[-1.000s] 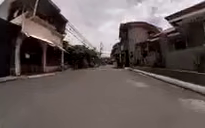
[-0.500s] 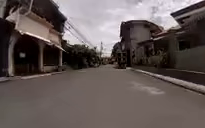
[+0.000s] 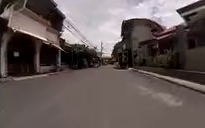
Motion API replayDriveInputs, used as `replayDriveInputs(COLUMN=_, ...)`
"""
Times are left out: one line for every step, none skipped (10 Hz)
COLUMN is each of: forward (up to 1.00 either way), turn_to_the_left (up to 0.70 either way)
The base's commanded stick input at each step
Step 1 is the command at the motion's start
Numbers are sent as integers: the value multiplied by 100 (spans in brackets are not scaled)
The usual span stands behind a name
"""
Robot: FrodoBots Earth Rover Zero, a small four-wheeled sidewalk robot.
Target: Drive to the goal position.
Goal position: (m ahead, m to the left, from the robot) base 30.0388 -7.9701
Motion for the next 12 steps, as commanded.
replayDriveInputs(forward=100, turn_to_the_left=0)
replayDriveInputs(forward=100, turn_to_the_left=0)
replayDriveInputs(forward=100, turn_to_the_left=0)
replayDriveInputs(forward=100, turn_to_the_left=-11)
replayDriveInputs(forward=100, turn_to_the_left=-30)
replayDriveInputs(forward=100, turn_to_the_left=-38)
replayDriveInputs(forward=100, turn_to_the_left=-40)
replayDriveInputs(forward=100, turn_to_the_left=-40)
replayDriveInputs(forward=100, turn_to_the_left=-40)
replayDriveInputs(forward=100, turn_to_the_left=-31)
replayDriveInputs(forward=100, turn_to_the_left=-15)
replayDriveInputs(forward=100, turn_to_the_left=0)
